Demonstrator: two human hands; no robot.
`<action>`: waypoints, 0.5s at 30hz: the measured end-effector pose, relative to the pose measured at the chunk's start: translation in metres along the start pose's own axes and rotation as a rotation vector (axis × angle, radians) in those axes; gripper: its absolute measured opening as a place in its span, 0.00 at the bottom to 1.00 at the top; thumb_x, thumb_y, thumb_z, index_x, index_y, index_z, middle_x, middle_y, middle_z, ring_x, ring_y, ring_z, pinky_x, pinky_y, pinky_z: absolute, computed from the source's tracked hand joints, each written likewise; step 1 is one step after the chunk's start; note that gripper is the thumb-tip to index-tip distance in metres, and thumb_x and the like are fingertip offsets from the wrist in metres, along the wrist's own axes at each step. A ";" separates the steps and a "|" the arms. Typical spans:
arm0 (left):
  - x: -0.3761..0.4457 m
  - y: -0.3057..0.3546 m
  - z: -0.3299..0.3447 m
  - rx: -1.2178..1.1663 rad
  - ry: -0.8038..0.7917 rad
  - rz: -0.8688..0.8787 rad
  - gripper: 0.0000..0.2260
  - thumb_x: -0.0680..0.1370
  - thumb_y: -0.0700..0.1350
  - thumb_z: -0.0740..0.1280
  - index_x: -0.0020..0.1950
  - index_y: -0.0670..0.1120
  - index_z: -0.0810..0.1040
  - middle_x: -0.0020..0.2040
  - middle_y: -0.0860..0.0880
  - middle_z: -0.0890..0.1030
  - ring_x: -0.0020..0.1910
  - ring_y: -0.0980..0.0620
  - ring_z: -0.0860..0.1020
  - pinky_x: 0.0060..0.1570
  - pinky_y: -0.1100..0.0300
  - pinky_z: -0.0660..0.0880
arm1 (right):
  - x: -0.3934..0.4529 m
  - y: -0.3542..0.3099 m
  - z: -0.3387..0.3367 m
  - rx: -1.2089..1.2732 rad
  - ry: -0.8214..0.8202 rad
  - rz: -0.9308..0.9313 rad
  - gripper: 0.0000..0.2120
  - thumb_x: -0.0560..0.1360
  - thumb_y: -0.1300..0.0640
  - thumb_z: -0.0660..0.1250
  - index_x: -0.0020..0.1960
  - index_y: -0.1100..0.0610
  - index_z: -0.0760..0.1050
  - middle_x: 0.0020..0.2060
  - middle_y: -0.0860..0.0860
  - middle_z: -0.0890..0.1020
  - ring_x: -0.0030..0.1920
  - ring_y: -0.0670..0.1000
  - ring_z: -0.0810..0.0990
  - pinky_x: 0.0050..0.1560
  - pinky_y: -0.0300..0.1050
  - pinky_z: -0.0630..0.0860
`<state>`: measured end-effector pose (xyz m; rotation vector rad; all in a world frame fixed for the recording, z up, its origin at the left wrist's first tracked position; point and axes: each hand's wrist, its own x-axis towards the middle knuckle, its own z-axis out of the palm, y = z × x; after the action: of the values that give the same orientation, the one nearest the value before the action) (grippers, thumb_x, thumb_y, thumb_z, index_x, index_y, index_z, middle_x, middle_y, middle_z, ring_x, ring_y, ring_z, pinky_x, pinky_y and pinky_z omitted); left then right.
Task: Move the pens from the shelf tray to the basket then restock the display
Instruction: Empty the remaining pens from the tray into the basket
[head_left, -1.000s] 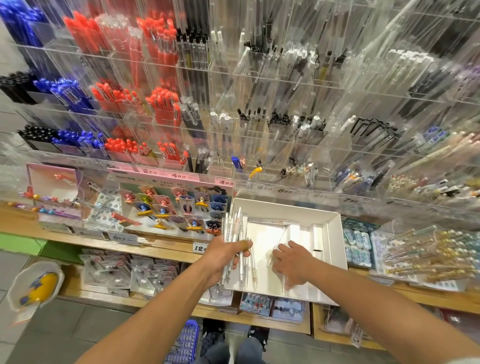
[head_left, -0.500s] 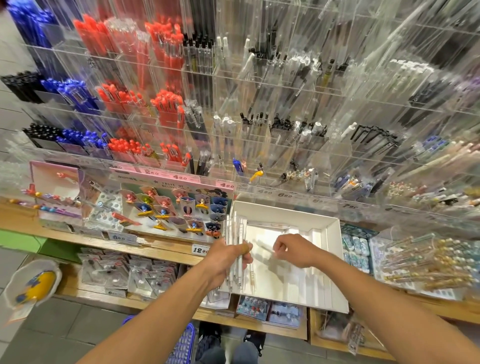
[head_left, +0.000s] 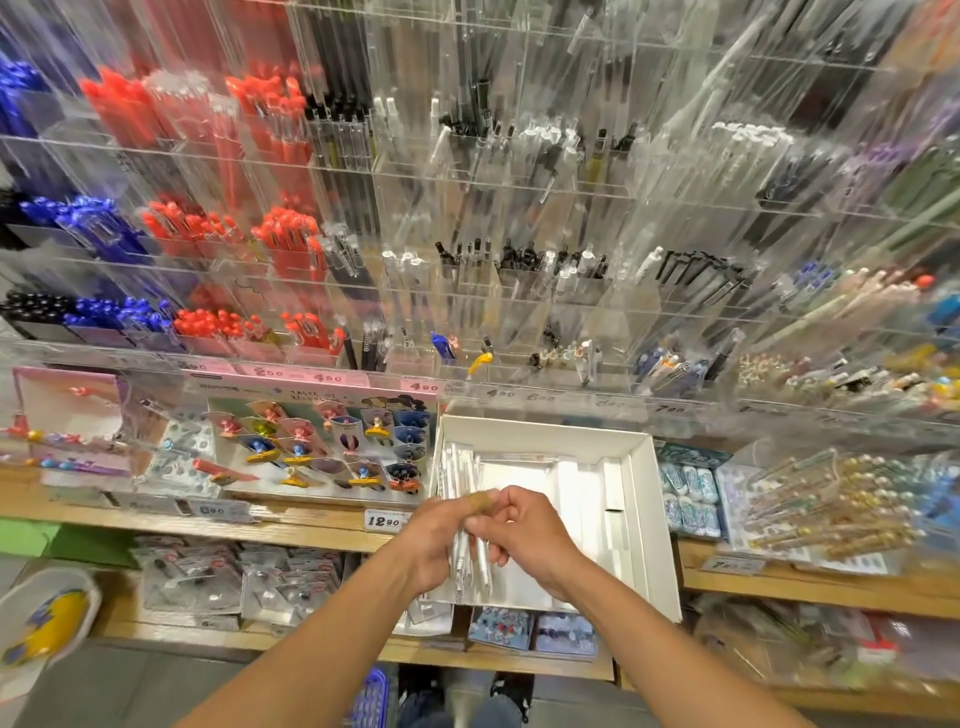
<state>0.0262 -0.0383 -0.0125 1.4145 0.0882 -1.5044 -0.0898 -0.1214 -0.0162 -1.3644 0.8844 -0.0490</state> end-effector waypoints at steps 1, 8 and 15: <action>-0.001 0.001 -0.001 -0.014 -0.015 -0.011 0.14 0.74 0.43 0.73 0.53 0.33 0.83 0.42 0.37 0.83 0.38 0.45 0.82 0.42 0.54 0.77 | -0.001 0.000 -0.002 0.012 -0.030 -0.008 0.10 0.71 0.58 0.76 0.46 0.59 0.76 0.28 0.54 0.81 0.27 0.49 0.79 0.29 0.40 0.75; -0.007 0.004 -0.010 -0.170 -0.008 -0.043 0.03 0.77 0.37 0.69 0.48 0.38 0.80 0.33 0.45 0.78 0.29 0.50 0.77 0.30 0.59 0.77 | 0.041 0.022 -0.048 -0.584 0.103 -0.035 0.05 0.77 0.57 0.67 0.53 0.54 0.79 0.50 0.49 0.82 0.46 0.48 0.81 0.51 0.44 0.78; -0.019 0.003 -0.023 -0.243 0.014 -0.030 0.05 0.77 0.37 0.70 0.51 0.38 0.80 0.33 0.46 0.78 0.28 0.51 0.76 0.29 0.60 0.77 | 0.082 0.066 -0.069 -1.619 -0.097 -0.233 0.14 0.74 0.65 0.61 0.58 0.52 0.74 0.55 0.51 0.75 0.57 0.55 0.73 0.53 0.50 0.66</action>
<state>0.0403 -0.0137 -0.0027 1.2330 0.2921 -1.4547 -0.1022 -0.2033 -0.1109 -2.9158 0.5883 0.6891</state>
